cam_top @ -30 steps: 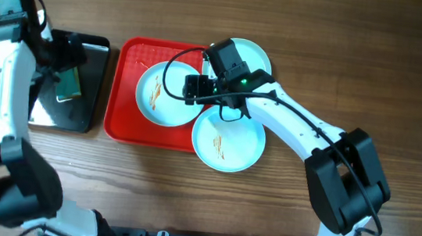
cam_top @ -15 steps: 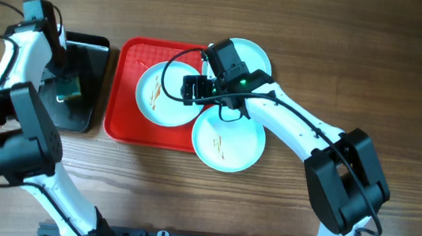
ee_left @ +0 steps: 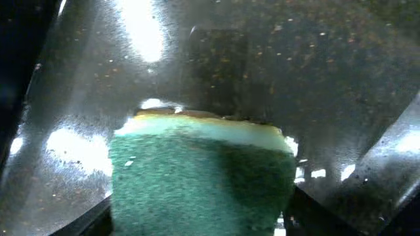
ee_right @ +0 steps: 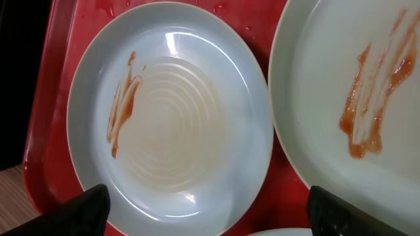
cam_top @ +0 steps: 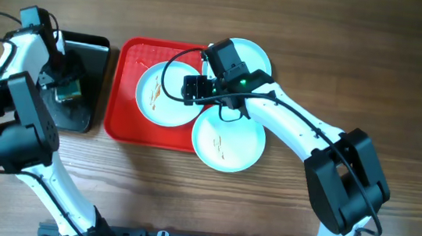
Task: Clean dirty plates on tray and stack at the side
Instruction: 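Grasp the green sponge with the left gripper and lift it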
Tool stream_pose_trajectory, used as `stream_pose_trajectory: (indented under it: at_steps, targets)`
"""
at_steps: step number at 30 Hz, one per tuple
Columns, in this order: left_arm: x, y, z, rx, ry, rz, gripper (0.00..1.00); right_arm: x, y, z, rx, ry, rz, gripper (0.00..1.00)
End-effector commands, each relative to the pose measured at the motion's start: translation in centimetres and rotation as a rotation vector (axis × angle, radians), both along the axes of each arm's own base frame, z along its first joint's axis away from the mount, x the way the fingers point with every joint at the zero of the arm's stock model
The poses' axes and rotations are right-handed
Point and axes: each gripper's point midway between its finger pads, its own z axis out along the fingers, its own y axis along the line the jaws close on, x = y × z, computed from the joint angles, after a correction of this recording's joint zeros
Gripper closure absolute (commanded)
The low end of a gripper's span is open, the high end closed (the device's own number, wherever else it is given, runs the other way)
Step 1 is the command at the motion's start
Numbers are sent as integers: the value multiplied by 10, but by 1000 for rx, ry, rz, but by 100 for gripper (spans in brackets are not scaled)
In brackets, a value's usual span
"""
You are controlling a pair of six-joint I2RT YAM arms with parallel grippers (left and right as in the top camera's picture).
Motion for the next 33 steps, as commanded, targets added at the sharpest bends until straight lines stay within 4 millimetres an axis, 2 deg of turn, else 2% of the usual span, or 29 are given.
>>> stream_pose_trajectory:
  at_steps: [1,2,6,10,13,15,18,20,25,28,29,33]
  targets:
    - [6,-5,-3,-19,-9,-16,41,3,5,3,-5,-22,17,4]
    - [6,-5,-3,-19,-9,-16,44,3,5,3,-5,-23,17,5]
    - [6,-5,-2,-20,-10,-16,96,3,5,2,-5,-21,16,9]
    - [5,-6,-1,-24,-8,2,96,3,5,3,-2,-19,10,9]
    - [3,-7,10,-26,-15,21,96,3,5,3,-2,-19,10,9]
    - [3,-7,26,-19,-38,24,96,3,5,3,-3,-19,10,9]
    - [-12,-12,53,-22,-29,24,96,3,5,3,-2,-18,10,10]
    - [-20,-17,71,-36,-35,52,96,3,5,3,2,-11,-3,14]
    - [-27,-51,98,-202,-83,22,96,2,4,2,-2,-3,-6,15]
    - [-33,-68,101,-296,-68,11,96,1,4,1,-3,-1,-6,14]
    - [-31,-75,103,-333,-78,3,96,1,4,1,-1,1,-10,11]
    - [-28,-97,106,-390,-84,-39,96,-2,3,0,1,27,-20,11]
